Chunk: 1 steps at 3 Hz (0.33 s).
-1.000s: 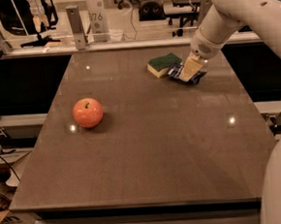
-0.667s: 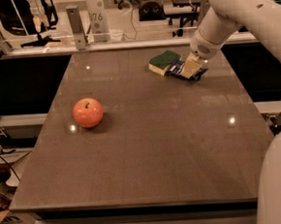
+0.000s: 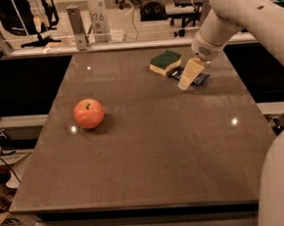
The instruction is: Move rxbar blueberry near sponge
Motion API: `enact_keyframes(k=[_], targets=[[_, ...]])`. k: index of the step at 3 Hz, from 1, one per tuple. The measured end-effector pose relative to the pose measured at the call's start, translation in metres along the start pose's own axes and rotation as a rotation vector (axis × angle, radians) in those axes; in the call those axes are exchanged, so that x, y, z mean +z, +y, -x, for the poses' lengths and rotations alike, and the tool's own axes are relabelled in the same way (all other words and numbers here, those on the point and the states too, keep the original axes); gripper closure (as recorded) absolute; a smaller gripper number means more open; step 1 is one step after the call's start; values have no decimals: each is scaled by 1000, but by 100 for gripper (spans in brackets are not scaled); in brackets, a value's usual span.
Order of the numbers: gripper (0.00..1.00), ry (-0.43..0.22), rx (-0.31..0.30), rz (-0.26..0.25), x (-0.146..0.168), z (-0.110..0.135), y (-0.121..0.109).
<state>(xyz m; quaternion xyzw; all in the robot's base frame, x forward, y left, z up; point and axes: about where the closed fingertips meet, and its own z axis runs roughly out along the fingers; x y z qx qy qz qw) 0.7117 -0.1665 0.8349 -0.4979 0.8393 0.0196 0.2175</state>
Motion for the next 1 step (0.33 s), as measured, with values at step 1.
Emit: enact_keyframes(k=[1], targets=[[0, 0, 0, 0, 0, 0, 0]])
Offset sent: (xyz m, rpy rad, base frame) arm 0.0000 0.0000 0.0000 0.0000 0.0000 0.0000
